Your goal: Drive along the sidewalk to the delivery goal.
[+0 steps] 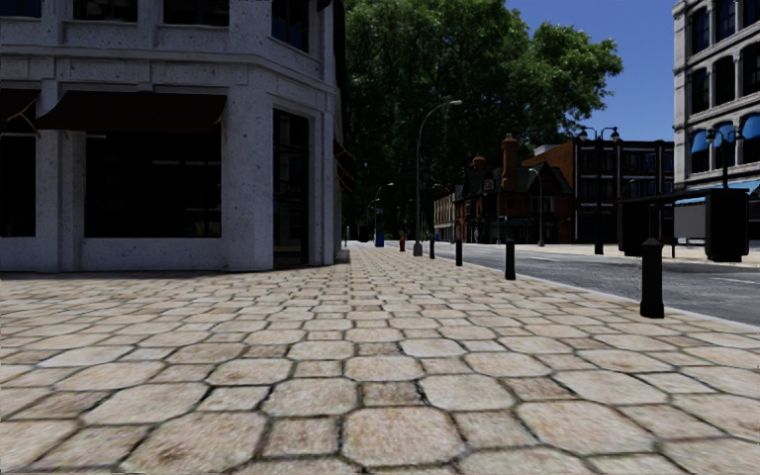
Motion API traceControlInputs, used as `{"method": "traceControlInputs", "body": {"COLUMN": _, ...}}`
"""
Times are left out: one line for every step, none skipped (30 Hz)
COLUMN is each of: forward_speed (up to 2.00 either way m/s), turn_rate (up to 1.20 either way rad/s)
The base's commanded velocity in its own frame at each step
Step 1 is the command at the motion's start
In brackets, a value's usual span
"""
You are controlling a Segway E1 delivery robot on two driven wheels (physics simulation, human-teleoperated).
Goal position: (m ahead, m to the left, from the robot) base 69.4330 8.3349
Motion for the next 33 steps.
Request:
{"method": "traceControlInputs", "body": {"forward_speed": 1.83, "turn_rate": 0.0}}
{"method": "traceControlInputs", "body": {"forward_speed": 2.0, "turn_rate": 0.0}}
{"method": "traceControlInputs", "body": {"forward_speed": 2.0, "turn_rate": 0.0}}
{"method": "traceControlInputs", "body": {"forward_speed": 2.0, "turn_rate": 0.0}}
{"method": "traceControlInputs", "body": {"forward_speed": 2.0, "turn_rate": 0.0}}
{"method": "traceControlInputs", "body": {"forward_speed": 2.0, "turn_rate": 0.0}}
{"method": "traceControlInputs", "body": {"forward_speed": 2.0, "turn_rate": 0.0}}
{"method": "traceControlInputs", "body": {"forward_speed": 2.0, "turn_rate": 0.0}}
{"method": "traceControlInputs", "body": {"forward_speed": 2.0, "turn_rate": 0.0}}
{"method": "traceControlInputs", "body": {"forward_speed": 2.0, "turn_rate": 0.0}}
{"method": "traceControlInputs", "body": {"forward_speed": 2.0, "turn_rate": 0.0}}
{"method": "traceControlInputs", "body": {"forward_speed": 2.0, "turn_rate": 0.0}}
{"method": "traceControlInputs", "body": {"forward_speed": 2.0, "turn_rate": 0.0}}
{"method": "traceControlInputs", "body": {"forward_speed": 2.0, "turn_rate": 0.0}}
{"method": "traceControlInputs", "body": {"forward_speed": 2.0, "turn_rate": 0.0}}
{"method": "traceControlInputs", "body": {"forward_speed": 2.0, "turn_rate": 0.0}}
{"method": "traceControlInputs", "body": {"forward_speed": 2.0, "turn_rate": 0.0}}
{"method": "traceControlInputs", "body": {"forward_speed": 2.0, "turn_rate": 0.0}}
{"method": "traceControlInputs", "body": {"forward_speed": 2.0, "turn_rate": 0.0}}
{"method": "traceControlInputs", "body": {"forward_speed": 2.0, "turn_rate": 0.0}}
{"method": "traceControlInputs", "body": {"forward_speed": 2.0, "turn_rate": 0.0}}
{"method": "traceControlInputs", "body": {"forward_speed": 2.0, "turn_rate": 0.0}}
{"method": "traceControlInputs", "body": {"forward_speed": 2.0, "turn_rate": 0.0}}
{"method": "traceControlInputs", "body": {"forward_speed": 2.0, "turn_rate": 0.0}}
{"method": "traceControlInputs", "body": {"forward_speed": 2.0, "turn_rate": 0.0}}
{"method": "traceControlInputs", "body": {"forward_speed": 2.0, "turn_rate": 0.0}}
{"method": "traceControlInputs", "body": {"forward_speed": 2.0, "turn_rate": 0.0}}
{"method": "traceControlInputs", "body": {"forward_speed": 2.0, "turn_rate": 0.0}}
{"method": "traceControlInputs", "body": {"forward_speed": 2.0, "turn_rate": 0.0}}
{"method": "traceControlInputs", "body": {"forward_speed": 2.0, "turn_rate": 0.0}}
{"method": "traceControlInputs", "body": {"forward_speed": 2.0, "turn_rate": 0.0}}
{"method": "traceControlInputs", "body": {"forward_speed": 2.0, "turn_rate": 0.0}}
{"method": "traceControlInputs", "body": {"forward_speed": 2.0, "turn_rate": 0.0}}
